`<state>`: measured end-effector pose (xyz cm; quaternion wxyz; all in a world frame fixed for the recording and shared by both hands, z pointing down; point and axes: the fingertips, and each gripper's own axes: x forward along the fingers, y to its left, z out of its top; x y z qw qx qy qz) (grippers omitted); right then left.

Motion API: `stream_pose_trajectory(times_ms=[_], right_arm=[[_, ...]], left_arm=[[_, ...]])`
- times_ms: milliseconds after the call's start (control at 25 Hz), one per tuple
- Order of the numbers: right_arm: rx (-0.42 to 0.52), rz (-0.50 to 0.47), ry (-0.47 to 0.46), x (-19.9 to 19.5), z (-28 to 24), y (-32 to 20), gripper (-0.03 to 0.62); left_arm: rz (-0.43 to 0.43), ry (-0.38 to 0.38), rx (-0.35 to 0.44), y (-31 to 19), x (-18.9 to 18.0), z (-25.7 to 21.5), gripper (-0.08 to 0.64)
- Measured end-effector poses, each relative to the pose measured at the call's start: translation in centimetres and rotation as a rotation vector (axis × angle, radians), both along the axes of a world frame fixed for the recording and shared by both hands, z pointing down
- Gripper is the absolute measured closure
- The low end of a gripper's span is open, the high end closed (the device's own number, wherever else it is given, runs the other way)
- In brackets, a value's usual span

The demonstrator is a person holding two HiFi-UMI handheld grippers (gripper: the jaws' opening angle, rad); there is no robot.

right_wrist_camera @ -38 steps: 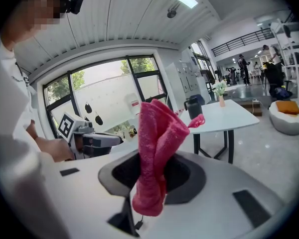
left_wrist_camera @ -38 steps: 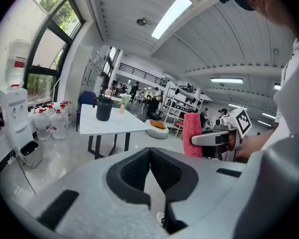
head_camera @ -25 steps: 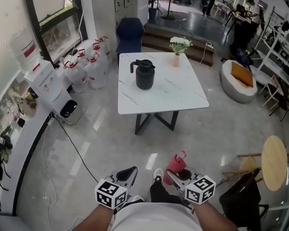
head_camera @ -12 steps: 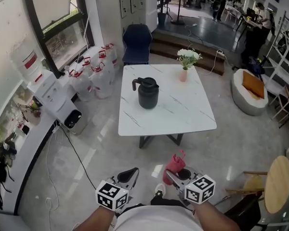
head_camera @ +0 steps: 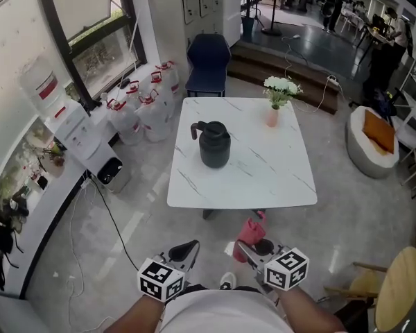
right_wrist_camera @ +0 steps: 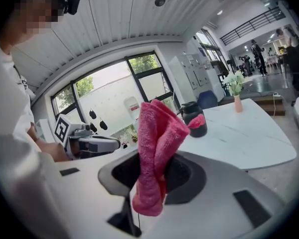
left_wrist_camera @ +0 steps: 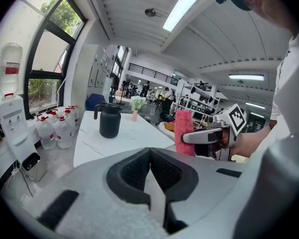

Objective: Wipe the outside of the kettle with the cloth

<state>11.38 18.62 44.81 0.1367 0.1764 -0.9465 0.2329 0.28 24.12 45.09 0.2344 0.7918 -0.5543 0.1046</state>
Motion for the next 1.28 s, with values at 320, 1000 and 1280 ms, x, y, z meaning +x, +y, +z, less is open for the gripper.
stream_pose_trajectory(times_ms=[320,1000,1280], right_arm=[[-0.033,-0.017,-0.012,0.2,0.9,-3.1,0.469],[-0.018,0.045,0.026,-5.3,0.6,-11.7,0.469],[0.037,0.088,0.024,-10.2,-1.6,-17.7,0.469]], left_arm=[[-0.023,-0.004,-0.012,-3.1,0.5,0.2,0.56],[0.058,0.029,0.01,-14.0,-5.1,0.2,0.56],[0.098,0.034,0.038,-20.3,-10.3,-0.6,0.56]])
